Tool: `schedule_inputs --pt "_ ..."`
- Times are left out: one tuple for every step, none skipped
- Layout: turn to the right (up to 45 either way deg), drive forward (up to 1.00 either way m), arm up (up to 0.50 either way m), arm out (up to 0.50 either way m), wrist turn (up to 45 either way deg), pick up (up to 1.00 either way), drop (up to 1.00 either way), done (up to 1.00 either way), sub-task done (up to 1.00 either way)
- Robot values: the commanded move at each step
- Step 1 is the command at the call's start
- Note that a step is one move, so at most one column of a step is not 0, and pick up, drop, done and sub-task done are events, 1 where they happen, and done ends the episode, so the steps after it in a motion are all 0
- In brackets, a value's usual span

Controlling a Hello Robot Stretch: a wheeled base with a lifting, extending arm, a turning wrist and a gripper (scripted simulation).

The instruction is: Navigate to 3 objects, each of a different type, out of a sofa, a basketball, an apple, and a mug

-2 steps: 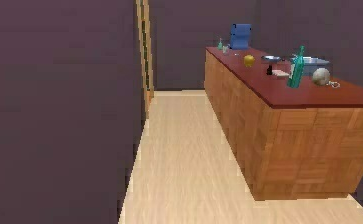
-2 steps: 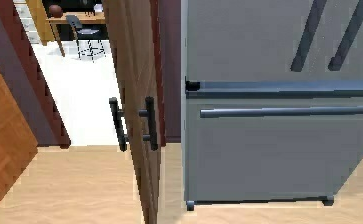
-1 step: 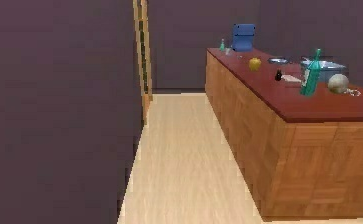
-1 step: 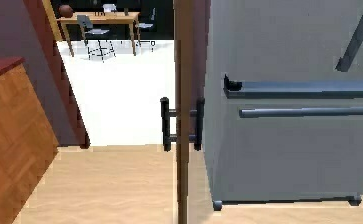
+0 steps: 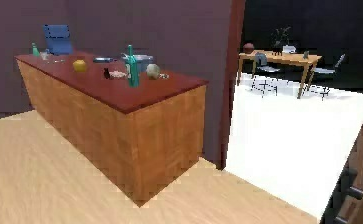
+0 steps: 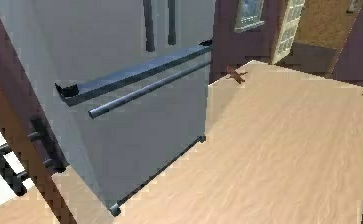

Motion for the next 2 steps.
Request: schedule_inputs --pt "42.0 0.0 0.0 0.0 0.0 0.0 0.0 0.0 0.0" --pt "0.0 0.1 0.0 0.0 0.0 0.0 0.0 0.0 0.0"
